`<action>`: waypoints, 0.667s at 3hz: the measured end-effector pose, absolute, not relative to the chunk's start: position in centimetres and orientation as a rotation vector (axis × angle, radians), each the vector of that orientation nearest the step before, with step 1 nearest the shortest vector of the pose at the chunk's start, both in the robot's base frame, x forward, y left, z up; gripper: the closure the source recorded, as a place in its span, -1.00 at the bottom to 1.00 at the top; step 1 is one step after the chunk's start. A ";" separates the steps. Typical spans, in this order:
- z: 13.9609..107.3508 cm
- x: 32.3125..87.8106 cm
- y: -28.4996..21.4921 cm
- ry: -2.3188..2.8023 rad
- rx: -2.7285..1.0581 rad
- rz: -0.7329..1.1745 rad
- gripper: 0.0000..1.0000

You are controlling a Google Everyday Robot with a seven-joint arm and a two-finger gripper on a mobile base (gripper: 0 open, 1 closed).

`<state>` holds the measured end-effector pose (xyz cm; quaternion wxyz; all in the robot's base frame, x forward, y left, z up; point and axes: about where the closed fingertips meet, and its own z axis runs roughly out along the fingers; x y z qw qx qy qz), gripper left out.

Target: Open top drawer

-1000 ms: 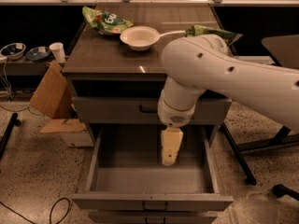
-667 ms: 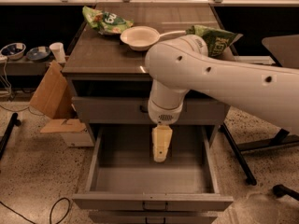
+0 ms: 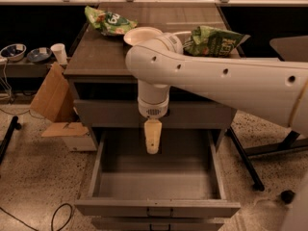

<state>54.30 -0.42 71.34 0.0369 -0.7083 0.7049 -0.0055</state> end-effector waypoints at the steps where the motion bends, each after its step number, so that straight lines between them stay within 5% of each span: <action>1: 70.3 56.4 0.5 2.180 -2.185 -0.046 -1.00; 2: 69.5 57.7 0.5 2.185 -2.184 -0.059 -1.00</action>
Offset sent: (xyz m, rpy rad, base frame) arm 0.0508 0.0083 -0.0247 -0.0394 -0.0146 -0.0123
